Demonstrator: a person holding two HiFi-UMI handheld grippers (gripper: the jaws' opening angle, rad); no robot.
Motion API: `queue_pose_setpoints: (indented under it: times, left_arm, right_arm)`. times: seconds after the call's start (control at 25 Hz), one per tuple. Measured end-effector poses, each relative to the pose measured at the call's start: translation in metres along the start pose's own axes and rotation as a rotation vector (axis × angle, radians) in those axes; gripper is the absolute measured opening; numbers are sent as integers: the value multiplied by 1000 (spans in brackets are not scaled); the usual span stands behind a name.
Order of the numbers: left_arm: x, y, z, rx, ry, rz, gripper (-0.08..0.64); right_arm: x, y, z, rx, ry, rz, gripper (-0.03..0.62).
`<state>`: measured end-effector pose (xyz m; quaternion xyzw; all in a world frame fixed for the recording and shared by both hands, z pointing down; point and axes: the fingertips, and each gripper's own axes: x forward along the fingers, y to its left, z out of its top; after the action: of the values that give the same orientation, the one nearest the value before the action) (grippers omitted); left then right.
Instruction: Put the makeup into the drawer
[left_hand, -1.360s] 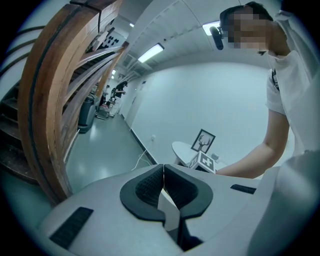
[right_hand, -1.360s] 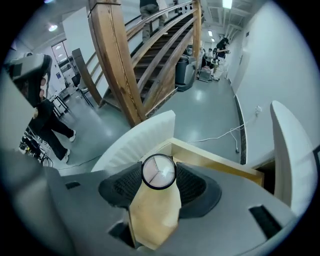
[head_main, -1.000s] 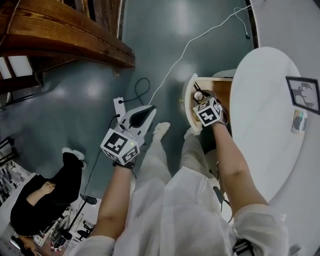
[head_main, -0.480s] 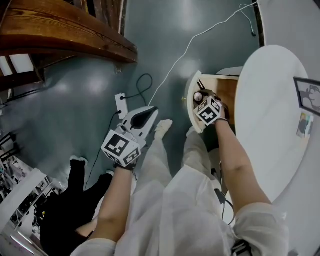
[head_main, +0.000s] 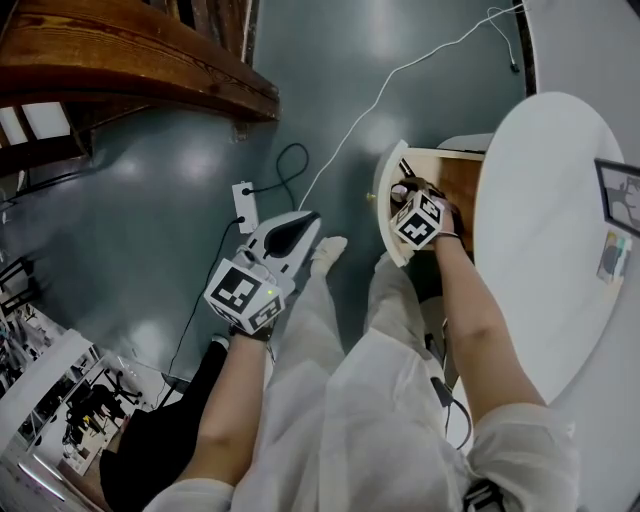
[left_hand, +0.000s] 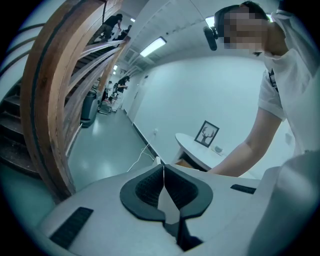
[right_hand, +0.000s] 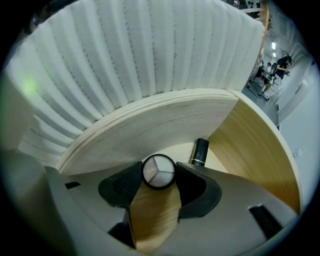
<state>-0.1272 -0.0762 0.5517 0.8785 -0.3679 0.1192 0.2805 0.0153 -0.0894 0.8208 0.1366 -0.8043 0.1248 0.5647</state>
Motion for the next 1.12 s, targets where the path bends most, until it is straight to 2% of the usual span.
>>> queue_pose_setpoints:
  times: [0.48,0.84,1.12]
  left_arm:
    - [-1,-7,7,11,-16,-8,18]
    - [-13,-12,27,41,-46,-28,18]
    - [-26,-20,44,69,-71,-48,18]
  right_arm:
    - [-13,1,1,6,4,-20,206]
    - [-45,-4,19,95,-32,-88,179]
    - [-75,-8,26,172,-24,-189,84]
